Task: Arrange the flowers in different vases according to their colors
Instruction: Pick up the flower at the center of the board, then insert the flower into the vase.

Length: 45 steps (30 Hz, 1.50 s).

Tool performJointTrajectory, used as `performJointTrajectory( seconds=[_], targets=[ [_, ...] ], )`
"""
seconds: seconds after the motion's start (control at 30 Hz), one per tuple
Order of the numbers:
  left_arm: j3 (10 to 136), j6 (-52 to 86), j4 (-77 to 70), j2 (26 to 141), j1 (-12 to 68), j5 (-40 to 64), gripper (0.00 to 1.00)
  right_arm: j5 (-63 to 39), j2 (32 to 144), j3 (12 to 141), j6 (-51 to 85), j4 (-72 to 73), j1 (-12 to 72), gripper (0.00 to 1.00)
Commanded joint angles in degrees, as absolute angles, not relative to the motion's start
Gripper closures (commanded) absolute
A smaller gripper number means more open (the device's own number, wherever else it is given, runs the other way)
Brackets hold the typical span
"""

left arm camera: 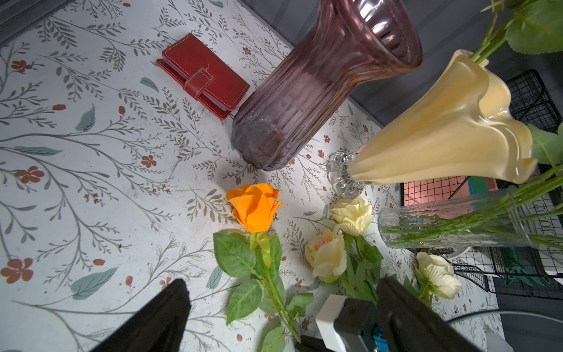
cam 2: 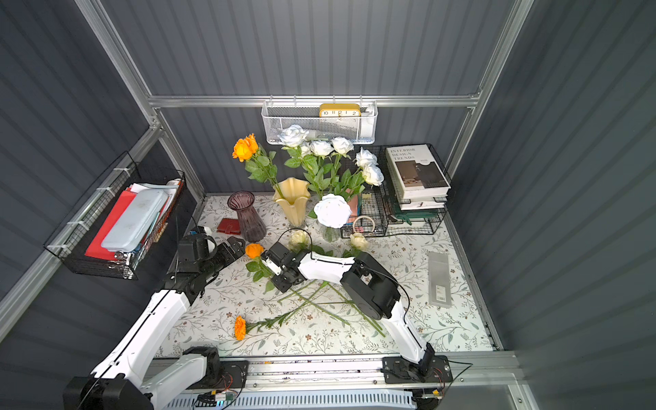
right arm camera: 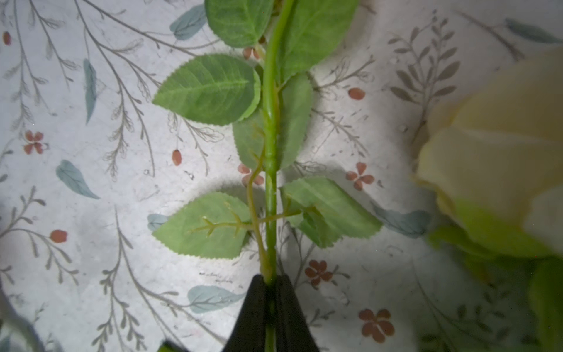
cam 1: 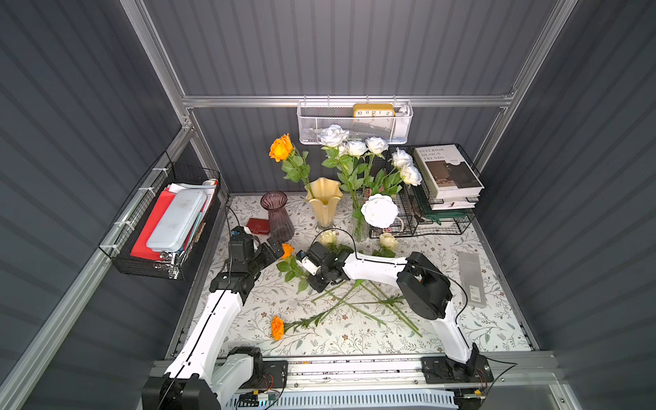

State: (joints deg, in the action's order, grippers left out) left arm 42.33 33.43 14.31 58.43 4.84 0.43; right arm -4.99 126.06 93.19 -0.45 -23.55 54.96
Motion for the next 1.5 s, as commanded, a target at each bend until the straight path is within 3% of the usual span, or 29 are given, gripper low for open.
performJointTrajectory(
  seconds=[0.0,0.43,0.53,0.73,0.83,1.03,1.3,1.47],
  targets=[
    [43.8,32.2,14.8,56.9,4.6,1.2,0.01,-6.0,126.3,95.7,-1.5,-25.7,55.3,0.98],
    [55.8,30.7,23.7,43.4,4.6,2.5,0.01,-6.2,116.0,108.8,-3.9,-27.6,57.0,1.0],
    [59.4,29.7,26.5,42.1,4.6,3.8,0.01,-7.3,117.1,117.6,-3.6,-29.9,57.0,1.0],
    [63.0,28.3,27.3,40.0,4.6,6.9,0.01,-6.1,126.5,147.3,-5.2,-32.5,55.8,1.0],
    [62.7,28.1,27.9,39.6,4.6,7.3,0.01,-6.7,130.3,157.6,-5.4,-26.7,54.0,1.0],
    [57.5,29.2,26.8,38.9,4.6,7.7,0.01,-2.4,126.8,147.5,-10.8,4.0,50.6,1.0],
    [52.8,28.4,24.5,41.4,4.6,9.1,0.01,0.4,136.9,158.5,-14.8,15.0,45.4,1.0],
    [51.3,27.7,22.6,43.4,4.6,8.4,0.01,0.2,139.7,158.6,-17.9,19.9,43.8,1.0]
  ],
)
